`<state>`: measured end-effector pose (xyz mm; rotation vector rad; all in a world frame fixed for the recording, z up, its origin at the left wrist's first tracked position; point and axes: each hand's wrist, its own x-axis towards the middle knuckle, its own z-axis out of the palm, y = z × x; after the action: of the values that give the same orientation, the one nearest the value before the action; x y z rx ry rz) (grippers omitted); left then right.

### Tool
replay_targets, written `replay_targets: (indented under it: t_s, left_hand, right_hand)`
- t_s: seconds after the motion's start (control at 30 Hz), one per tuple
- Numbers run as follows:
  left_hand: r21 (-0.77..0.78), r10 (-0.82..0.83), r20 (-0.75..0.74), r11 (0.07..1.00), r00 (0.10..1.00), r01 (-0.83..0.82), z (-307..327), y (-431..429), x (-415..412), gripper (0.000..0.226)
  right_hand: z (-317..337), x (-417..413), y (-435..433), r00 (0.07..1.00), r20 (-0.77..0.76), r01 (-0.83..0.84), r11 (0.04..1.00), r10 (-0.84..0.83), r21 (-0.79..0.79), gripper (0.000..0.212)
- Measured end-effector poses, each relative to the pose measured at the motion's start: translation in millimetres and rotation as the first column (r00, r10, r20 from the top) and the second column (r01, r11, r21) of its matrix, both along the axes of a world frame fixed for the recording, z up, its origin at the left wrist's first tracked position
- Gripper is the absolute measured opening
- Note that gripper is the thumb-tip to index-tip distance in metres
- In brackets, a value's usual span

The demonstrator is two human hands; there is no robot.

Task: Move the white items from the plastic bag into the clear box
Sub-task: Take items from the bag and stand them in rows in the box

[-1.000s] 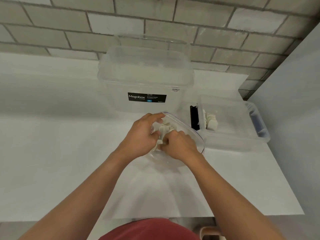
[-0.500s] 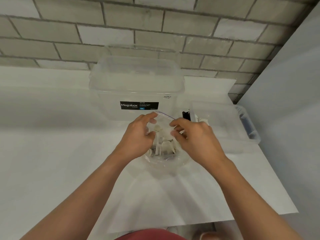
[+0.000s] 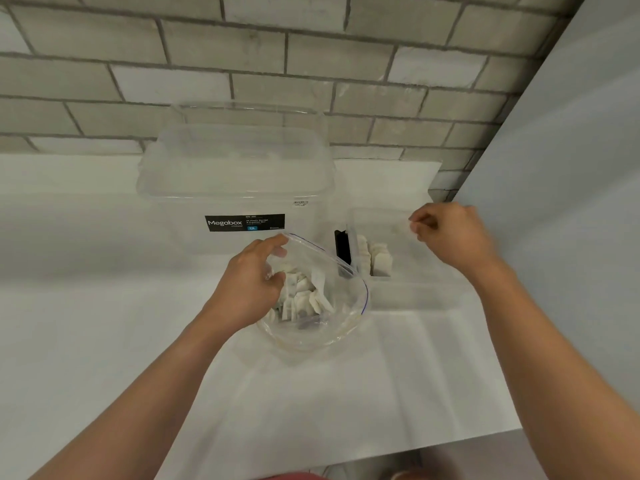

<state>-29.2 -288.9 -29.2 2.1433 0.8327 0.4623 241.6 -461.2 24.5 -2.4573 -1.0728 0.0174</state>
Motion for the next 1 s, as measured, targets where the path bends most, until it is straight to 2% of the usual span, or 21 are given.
replay_targets:
  t_s: [0.17, 0.27, 0.47, 0.57, 0.63, 0.73, 0.8, 0.9, 1.0]
  left_hand:
    - [-0.003, 0.024, -0.014, 1.000, 1.000, -0.024, -0.5, -2.1, 2.0, 0.055]
    - [-0.016, 0.034, -0.017, 0.999, 0.999, -0.034, -0.5, -2.7, 3.5, 0.055]
    - [-0.015, 0.057, -0.019, 0.998, 0.998, -0.057, 0.4, -2.8, 2.0, 0.055]
    - [-0.013, 0.067, -0.019, 0.998, 0.998, -0.067, -0.2, -2.5, -0.4, 0.056]
    - [-0.010, 0.068, -0.021, 0.998, 0.997, -0.068, -0.9, -2.1, -1.5, 0.056]
    - [-0.010, 0.065, -0.019, 0.998, 0.998, -0.066, -1.7, -1.3, -3.0, 0.056]
    - [-0.015, 0.062, -0.013, 0.998, 0.998, -0.062, -2.4, -0.7, -4.3, 0.056]
    - [-0.016, 0.050, -0.003, 0.999, 0.999, -0.050, -3.2, 1.1, -5.3, 0.056]
    - [-0.014, 0.029, 0.004, 0.999, 1.000, -0.029, -3.4, 4.0, -7.4, 0.058]
  right_hand:
    - [-39.8, 25.5, 13.6, 0.977, -0.168, -0.179, 0.931, 0.131, -0.317, 0.017]
    - [-59.2, 34.6, 24.1, 0.953, -0.262, -0.256, 0.873, 0.154, -0.416, 0.010]
    - [-87.5, 48.2, 42.1, 0.983, -0.138, -0.167, 0.876, 0.116, -0.453, 0.015]
    - [-94.5, 49.7, 45.8, 0.988, -0.095, -0.151, 0.872, 0.120, -0.466, 0.008]
    - [-95.5, 48.5, 46.8, 0.990, -0.068, -0.141, 0.870, 0.123, -0.473, 0.010]
    - [-86.8, 42.9, 44.6, 0.995, -0.015, -0.092, 0.912, 0.094, -0.400, 0.017]
    - [-72.3, 33.8, 40.1, 0.997, -0.004, -0.074, 0.955, 0.076, -0.287, 0.017]
    - [-41.6, 7.3, 32.5, 0.997, -0.051, -0.064, 0.998, 0.063, -0.024, 0.013]
    - [-13.5, -43.2, 28.0, 0.988, -0.129, -0.055, 0.965, 0.091, 0.257, 0.010]
